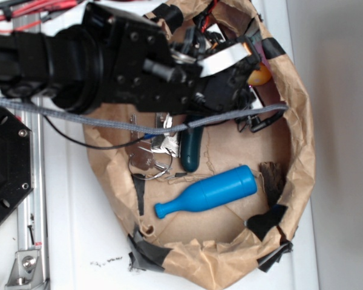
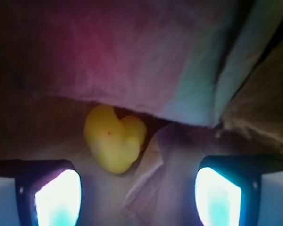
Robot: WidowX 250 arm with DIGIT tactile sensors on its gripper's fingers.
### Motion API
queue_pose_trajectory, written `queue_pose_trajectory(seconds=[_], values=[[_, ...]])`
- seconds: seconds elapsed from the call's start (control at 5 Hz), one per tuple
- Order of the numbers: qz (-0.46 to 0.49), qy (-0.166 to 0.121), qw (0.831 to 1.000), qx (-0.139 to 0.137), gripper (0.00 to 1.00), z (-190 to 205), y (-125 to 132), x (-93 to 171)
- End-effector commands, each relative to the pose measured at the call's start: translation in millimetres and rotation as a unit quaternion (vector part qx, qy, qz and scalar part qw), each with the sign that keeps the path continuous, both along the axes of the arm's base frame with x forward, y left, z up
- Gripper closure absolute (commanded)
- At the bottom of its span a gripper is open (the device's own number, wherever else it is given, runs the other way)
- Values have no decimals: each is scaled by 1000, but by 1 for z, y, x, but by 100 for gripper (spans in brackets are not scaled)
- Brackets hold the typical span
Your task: Grab the yellow duck.
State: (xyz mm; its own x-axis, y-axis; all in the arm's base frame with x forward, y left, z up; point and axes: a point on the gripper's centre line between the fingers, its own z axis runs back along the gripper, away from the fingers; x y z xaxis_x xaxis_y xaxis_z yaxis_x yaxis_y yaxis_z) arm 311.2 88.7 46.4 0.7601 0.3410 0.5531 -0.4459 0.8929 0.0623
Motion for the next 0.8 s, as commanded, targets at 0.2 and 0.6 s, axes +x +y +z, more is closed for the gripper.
queue_pose_trajectory(seconds=[0.2,0.6], values=[[-29,-42,999,17,0,28,18,29],[-51,-25,998,33,0,12,18,35]])
